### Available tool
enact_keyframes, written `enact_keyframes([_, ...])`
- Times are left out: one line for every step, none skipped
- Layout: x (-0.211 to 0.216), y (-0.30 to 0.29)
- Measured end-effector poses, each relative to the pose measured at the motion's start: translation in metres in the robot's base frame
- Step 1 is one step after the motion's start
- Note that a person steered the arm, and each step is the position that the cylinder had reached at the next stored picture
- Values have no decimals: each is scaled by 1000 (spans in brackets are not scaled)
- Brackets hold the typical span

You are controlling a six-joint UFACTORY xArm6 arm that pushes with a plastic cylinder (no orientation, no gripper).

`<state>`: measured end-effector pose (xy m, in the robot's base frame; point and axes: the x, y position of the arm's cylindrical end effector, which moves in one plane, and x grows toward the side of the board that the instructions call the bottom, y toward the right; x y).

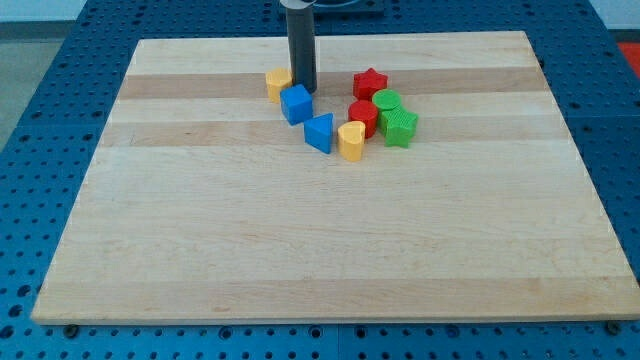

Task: Move the red circle into the green star

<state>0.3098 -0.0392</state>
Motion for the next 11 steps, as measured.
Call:
enact_keyframes([16,0])
enact_keyframes([32,0])
enact_keyframes([33,8])
enact_keyframes([47,25])
enact_keyframes([58,45])
enact_keyframes([65,63])
enact_keyframes([65,83])
enact_keyframes([81,94])
enact_keyframes([99,97])
enact_keyframes([106,84])
enact_keyframes([106,65])
